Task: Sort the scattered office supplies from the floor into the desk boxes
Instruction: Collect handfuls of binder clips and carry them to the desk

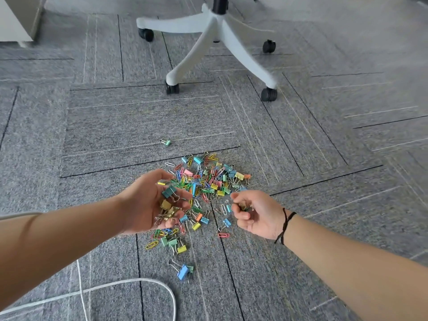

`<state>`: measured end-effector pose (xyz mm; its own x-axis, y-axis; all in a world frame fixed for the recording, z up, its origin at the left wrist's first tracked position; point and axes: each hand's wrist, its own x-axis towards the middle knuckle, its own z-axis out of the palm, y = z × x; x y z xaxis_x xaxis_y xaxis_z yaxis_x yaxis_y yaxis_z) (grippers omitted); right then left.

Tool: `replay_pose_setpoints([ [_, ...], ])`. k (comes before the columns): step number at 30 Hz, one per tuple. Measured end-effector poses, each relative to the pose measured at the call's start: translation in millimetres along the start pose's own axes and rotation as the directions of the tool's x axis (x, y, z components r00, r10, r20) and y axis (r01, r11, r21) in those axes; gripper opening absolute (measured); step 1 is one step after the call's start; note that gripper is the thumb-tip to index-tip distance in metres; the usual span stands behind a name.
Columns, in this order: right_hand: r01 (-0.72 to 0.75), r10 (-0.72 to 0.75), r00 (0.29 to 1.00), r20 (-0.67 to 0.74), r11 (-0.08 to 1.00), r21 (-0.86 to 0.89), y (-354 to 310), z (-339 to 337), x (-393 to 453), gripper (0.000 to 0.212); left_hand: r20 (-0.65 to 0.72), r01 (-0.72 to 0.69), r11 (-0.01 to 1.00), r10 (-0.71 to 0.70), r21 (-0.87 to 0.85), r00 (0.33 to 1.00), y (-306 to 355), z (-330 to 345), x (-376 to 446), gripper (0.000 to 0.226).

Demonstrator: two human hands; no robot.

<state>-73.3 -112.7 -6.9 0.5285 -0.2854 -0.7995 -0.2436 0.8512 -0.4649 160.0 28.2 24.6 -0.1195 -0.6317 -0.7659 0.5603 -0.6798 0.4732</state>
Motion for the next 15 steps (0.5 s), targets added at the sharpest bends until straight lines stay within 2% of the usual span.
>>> replay_pose_setpoints([
  [2, -0.001, 0.0, 1.0, 0.026, 0.999, 0.038, -3, -1, 1, 0.01, -0.001, 0.001, 1.0, -0.001, -0.002, 1.0, 0, 1, 1, 0.056],
  [4, 0.0, -0.001, 1.0, 0.016, 0.997, 0.073, -6, -2, 3, 0.028, -0.003, 0.0, 1.0, 0.0, -0.006, 1.0, 0, 1, 2, 0.056],
  [6, 0.015, -0.014, 1.0, -0.012, 0.998, 0.064, -9, -4, 5, 0.038, -0.006, -0.001, 1.0, 0.001, -0.012, 1.0, 0, 2, 3, 0.056],
  [9, 0.034, -0.037, 0.994, -0.102, 0.999, -0.031, -15, -5, 9, 0.022, -0.014, -0.011, 1.0, 0.01, -0.022, 1.0, 0, 2, 3, 0.056],
  [12, 0.079, -0.107, 0.964, -0.242, 0.989, -0.124, -27, -11, 16, 0.025, -0.025, -0.018, 0.999, 0.018, -0.028, 1.0, 1, 1, 5, 0.056],
  [15, 0.143, -0.216, 0.923, -0.317, 0.96, -0.24, -44, -18, 23, 0.029, -0.041, -0.023, 0.999, 0.022, -0.035, 0.999, 1, -1, 7, 0.057],
])
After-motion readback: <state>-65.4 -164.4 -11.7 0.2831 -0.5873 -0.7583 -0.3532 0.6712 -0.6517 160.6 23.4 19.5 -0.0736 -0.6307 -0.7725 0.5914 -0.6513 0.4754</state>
